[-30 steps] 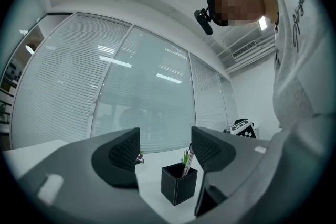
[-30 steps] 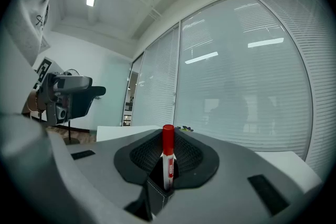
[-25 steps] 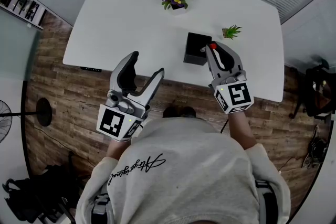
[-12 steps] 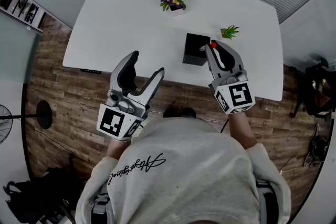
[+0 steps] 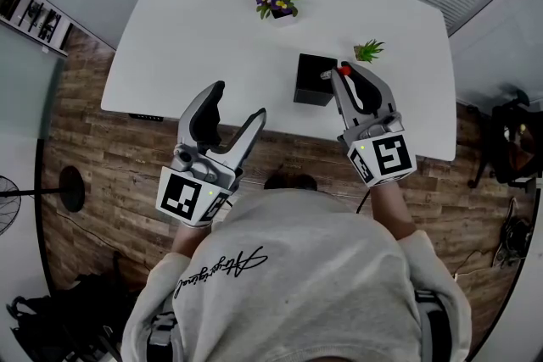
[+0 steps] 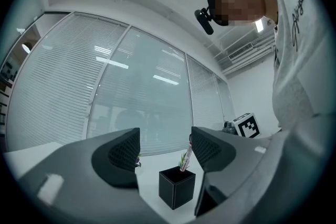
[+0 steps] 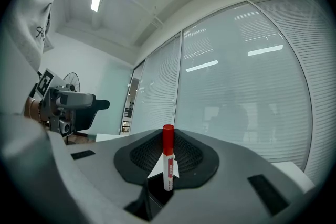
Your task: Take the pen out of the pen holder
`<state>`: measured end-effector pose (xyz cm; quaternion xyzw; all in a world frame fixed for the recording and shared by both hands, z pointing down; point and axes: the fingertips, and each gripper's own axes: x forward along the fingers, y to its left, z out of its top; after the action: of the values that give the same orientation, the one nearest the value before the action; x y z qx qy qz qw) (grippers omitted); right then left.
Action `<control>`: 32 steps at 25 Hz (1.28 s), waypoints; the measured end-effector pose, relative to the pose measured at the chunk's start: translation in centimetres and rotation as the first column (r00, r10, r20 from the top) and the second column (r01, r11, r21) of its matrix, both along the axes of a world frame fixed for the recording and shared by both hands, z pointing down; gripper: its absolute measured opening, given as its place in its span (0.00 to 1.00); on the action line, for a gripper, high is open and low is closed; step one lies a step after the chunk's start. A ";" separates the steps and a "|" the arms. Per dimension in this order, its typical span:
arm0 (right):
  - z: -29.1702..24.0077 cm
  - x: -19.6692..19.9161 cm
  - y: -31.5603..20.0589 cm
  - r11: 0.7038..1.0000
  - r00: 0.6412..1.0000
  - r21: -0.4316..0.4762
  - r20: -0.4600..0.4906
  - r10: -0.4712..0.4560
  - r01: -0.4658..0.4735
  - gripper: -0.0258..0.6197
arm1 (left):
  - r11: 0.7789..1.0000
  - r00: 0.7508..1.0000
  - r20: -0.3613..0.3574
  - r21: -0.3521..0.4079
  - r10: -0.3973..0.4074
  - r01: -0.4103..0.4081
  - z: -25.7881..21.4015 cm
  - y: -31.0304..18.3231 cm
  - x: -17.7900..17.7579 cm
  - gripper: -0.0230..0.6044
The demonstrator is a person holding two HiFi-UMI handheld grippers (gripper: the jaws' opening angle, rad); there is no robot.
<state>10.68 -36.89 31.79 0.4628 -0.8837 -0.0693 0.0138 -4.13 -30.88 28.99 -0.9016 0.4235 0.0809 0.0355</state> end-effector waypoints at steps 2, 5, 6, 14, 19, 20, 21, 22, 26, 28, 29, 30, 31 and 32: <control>-0.4 0.0 0.2 1.000 1.000 0.008 0.006 -0.002 0.001 0.13 | 1.000 1.000 0.001 0.000 0.002 -0.002 0.0 0.0 0.1 0.51; -1.1 -0.1 0.4 1.000 1.000 0.020 0.014 -0.003 0.002 0.13 | 1.000 1.000 0.005 -0.001 0.003 -0.003 0.1 0.1 0.0 0.51; -1.4 -0.1 0.5 1.000 1.000 0.024 0.017 -0.003 0.002 0.13 | 1.000 1.000 0.004 -0.001 0.003 -0.003 0.1 0.1 0.0 0.51; -3.1 -0.2 1.5 0.998 1.000 0.059 0.029 -0.005 0.004 0.13 | 1.000 1.000 -0.015 0.009 0.014 -0.014 -0.3 0.3 0.1 0.51; -4.3 -0.3 2.2 0.997 0.999 0.083 0.032 -0.004 0.001 0.13 | 1.000 1.000 -0.011 0.011 0.018 -0.017 -0.3 0.2 0.0 0.51; -4.5 -0.4 2.3 0.996 0.999 0.088 0.032 -0.003 0.000 0.13 | 1.000 1.000 -0.011 0.011 0.020 -0.020 -0.3 0.3 0.0 0.51; -4.7 -0.4 2.5 0.996 0.999 0.093 0.032 -0.001 -0.002 0.13 | 1.000 1.000 -0.009 0.012 0.023 -0.023 -0.3 0.3 0.0 0.51; -4.8 -0.4 2.6 0.995 0.999 0.097 0.034 0.000 -0.004 0.13 | 1.000 1.000 -0.008 0.012 0.026 -0.026 -0.3 0.3 0.0 0.51; -5.5 -0.3 3.1 0.994 0.999 0.111 0.043 0.007 -0.011 0.13 | 0.999 0.999 -0.008 0.014 0.037 -0.037 -0.3 0.2 0.0 0.51; -5.8 -0.2 3.5 0.993 0.999 0.118 0.047 0.011 -0.017 0.13 | 0.999 0.999 -0.008 0.014 0.044 -0.044 -0.3 0.2 0.1 0.51; -5.9 -0.1 3.6 0.992 0.999 0.121 0.049 0.014 -0.020 0.13 | 0.999 0.999 -0.008 0.015 0.048 -0.048 -0.3 0.2 0.2 0.51; -6.1 -0.1 3.8 0.992 0.999 0.125 0.050 0.018 -0.024 0.13 | 0.998 0.999 -0.009 0.016 0.053 -0.053 -0.3 0.2 0.2 0.51; -6.2 0.0 3.9 0.991 0.998 0.128 0.051 0.022 -0.028 0.13 | 0.998 0.998 -0.010 0.018 0.058 -0.058 -0.4 0.2 0.3 0.51; -6.3 0.0 4.0 0.991 0.998 0.130 0.052 0.026 -0.033 0.13 | 0.998 0.998 -0.012 0.019 0.063 -0.063 -0.5 0.2 0.3 0.51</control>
<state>10.70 -32.93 25.50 0.4772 -0.8704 -0.1152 -0.0379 -3.84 -30.72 28.54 -0.9136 0.3944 0.0915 0.0389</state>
